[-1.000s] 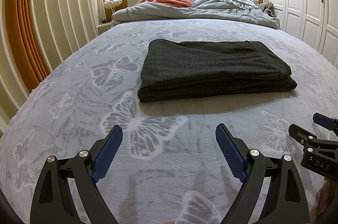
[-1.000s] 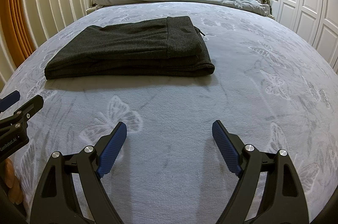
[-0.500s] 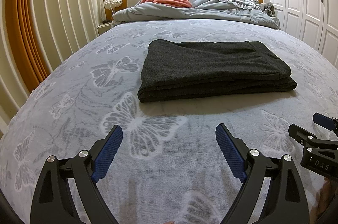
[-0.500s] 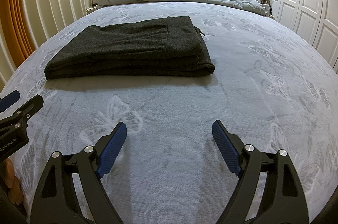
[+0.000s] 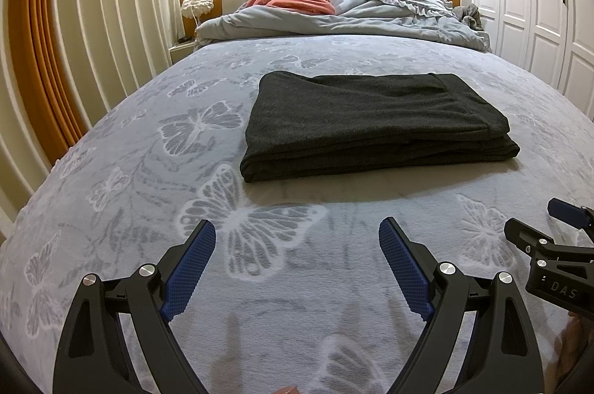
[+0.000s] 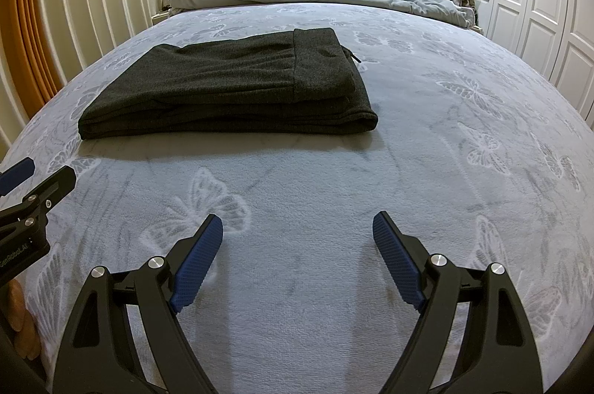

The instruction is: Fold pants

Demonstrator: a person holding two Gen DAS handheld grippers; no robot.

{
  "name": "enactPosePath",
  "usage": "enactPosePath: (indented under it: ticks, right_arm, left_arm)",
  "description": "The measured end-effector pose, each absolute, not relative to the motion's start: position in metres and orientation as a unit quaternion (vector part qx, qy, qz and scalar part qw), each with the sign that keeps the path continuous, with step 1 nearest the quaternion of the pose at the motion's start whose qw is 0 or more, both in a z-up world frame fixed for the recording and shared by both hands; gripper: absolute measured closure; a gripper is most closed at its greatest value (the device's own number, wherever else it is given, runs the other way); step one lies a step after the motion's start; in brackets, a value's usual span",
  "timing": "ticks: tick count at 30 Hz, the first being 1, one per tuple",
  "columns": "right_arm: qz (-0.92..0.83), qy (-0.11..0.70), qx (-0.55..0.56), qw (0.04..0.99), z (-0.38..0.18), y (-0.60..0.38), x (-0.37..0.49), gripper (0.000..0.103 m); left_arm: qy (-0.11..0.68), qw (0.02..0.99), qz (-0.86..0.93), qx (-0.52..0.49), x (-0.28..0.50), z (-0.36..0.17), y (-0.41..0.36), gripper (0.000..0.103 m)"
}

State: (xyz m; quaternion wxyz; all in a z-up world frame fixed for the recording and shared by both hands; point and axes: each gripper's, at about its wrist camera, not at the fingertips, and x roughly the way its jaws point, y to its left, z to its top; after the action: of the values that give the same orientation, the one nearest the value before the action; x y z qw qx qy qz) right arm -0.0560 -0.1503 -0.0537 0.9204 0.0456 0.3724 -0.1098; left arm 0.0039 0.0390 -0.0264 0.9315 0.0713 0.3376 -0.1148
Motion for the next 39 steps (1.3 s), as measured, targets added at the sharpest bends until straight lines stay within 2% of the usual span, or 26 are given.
enactPosePath:
  ticks: [39]
  right_arm:
    - [-0.110,0.373,0.046,0.920,-0.0531,-0.1496,-0.0561,0.022]
  left_arm:
    - [0.333,0.932,-0.116,0.082,0.0038,-0.0234,0.0355,0.016]
